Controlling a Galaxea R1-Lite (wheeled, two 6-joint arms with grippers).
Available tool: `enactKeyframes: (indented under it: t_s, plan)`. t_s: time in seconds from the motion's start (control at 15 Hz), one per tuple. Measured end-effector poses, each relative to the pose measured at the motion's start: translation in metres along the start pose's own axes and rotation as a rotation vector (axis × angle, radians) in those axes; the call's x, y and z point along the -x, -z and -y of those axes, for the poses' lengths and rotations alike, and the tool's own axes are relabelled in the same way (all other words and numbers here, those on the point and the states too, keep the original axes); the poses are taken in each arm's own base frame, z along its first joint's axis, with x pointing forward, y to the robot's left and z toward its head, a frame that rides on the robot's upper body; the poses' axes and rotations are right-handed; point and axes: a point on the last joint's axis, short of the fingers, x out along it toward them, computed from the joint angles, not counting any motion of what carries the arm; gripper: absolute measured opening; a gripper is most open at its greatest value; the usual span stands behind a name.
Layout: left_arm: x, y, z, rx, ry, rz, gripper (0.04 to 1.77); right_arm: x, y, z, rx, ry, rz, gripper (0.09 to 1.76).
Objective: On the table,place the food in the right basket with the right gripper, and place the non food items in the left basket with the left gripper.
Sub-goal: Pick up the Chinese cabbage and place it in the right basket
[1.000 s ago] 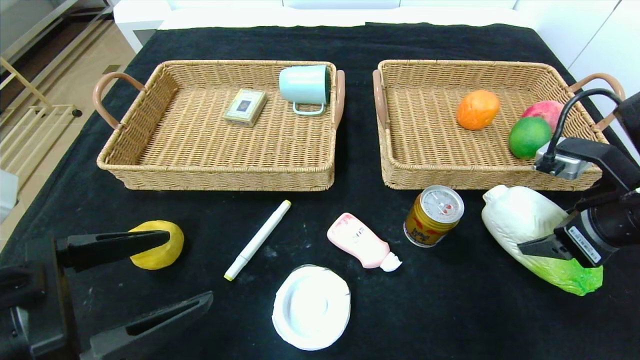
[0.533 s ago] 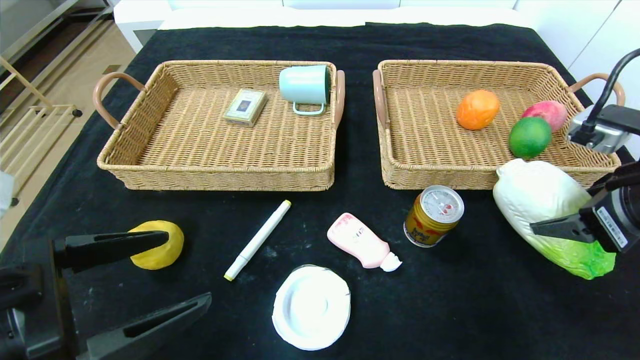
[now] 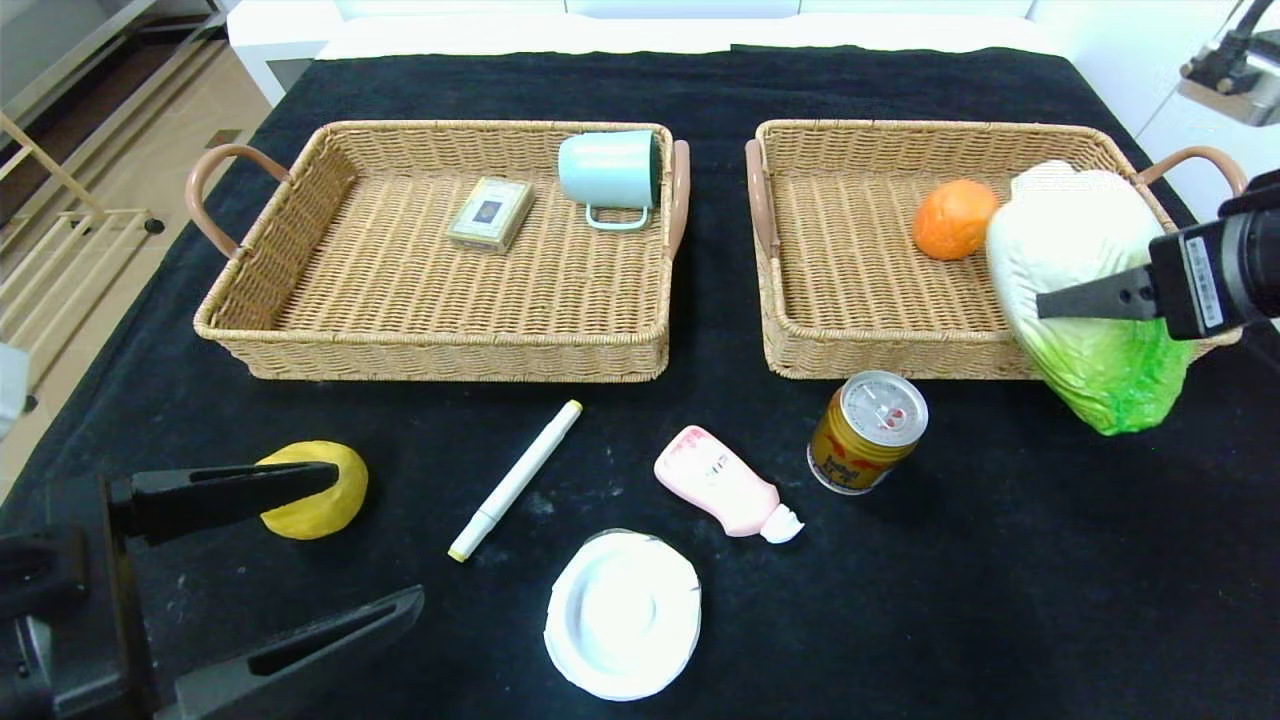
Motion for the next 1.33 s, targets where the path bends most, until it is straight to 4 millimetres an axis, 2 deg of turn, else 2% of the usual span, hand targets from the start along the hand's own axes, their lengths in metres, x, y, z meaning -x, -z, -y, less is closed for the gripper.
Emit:
enactKeyframes:
  t_s: [0.33,0.8,1.07,1.33]
  plan:
    - [-0.001,0.0,0.0,0.001,-0.002,-0.003,1.72,-0.022,-0.029,-0.014,-0.027,0.02,0.224,1.28]
    - [0.0,-0.001,0.0,-0.001,-0.006,0.005,1.72,-0.067,-0.05,-0.036,-0.052,0.11,0.393,1.28]
    - [0.001,-0.002,0.0,-0.002,-0.007,0.008,1.72,-0.084,-0.051,-0.042,-0.045,0.109,0.388,1.28]
    - [0.001,-0.002,0.0,-0.008,-0.01,0.01,1.72,-0.093,-0.052,-0.046,-0.046,0.104,0.395,1.28]
